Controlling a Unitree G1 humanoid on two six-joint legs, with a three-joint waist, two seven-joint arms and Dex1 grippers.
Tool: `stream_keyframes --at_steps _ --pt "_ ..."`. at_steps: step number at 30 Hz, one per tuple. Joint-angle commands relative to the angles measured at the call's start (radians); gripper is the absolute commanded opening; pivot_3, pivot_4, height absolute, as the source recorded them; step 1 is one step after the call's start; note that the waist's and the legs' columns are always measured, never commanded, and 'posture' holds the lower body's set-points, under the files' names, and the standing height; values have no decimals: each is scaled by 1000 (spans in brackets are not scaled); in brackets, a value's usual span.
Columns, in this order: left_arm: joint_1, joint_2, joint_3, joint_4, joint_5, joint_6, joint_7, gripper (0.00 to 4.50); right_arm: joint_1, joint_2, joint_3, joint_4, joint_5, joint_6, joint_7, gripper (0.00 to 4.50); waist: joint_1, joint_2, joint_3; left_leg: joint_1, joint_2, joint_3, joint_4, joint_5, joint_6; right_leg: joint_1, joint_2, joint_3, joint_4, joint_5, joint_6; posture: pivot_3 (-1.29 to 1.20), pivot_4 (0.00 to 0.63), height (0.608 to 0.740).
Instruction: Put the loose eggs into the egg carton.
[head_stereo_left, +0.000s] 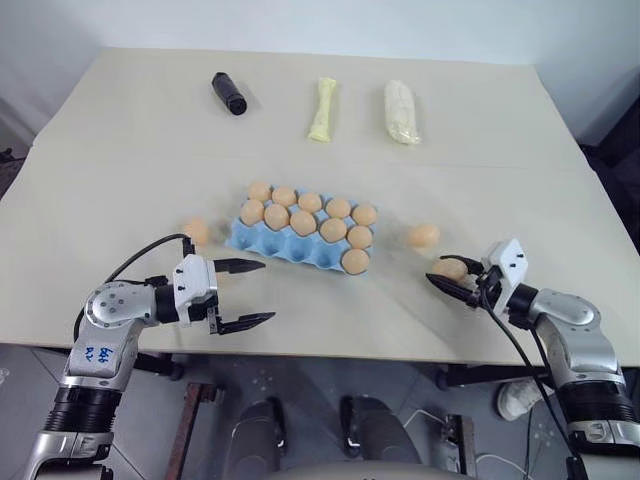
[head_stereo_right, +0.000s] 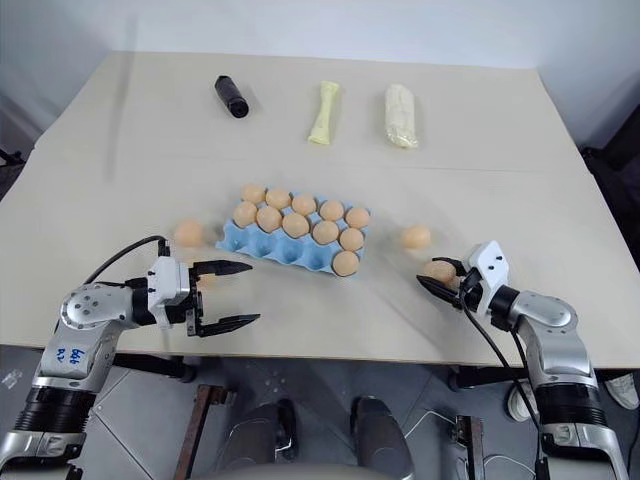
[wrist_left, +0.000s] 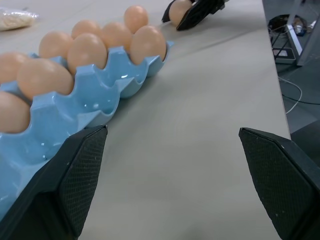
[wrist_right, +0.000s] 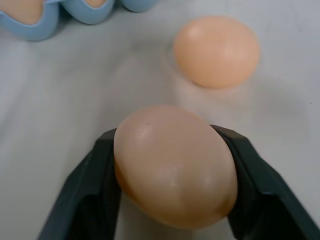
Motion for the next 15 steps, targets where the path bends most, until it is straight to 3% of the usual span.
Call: stream_keyframes --at_steps 1,9,15 --pt "14 17 47 -33 -13 -9 23 4500 13 -11 -15 -150 66 52 21 2091 -1 0 0 0 0 0 0 0 0 0 0 0 0 0 0 0 150 740" --pt "49 23 92 -18 -30 18 43 4500 -114 122 136 -424 120 236 -65 2091 -7 1 0 0 1 0 0 1 -1 -4 0 0 5 -1 -1 0 150 740" --pt "67 1 113 -26 -32 22 94 4500 -278 269 282 -333 26 283 -159 2091 -6 1 0 -5 1 3 0 1 -2 -12 -1 -1 9 -1 -3 0 150 740"
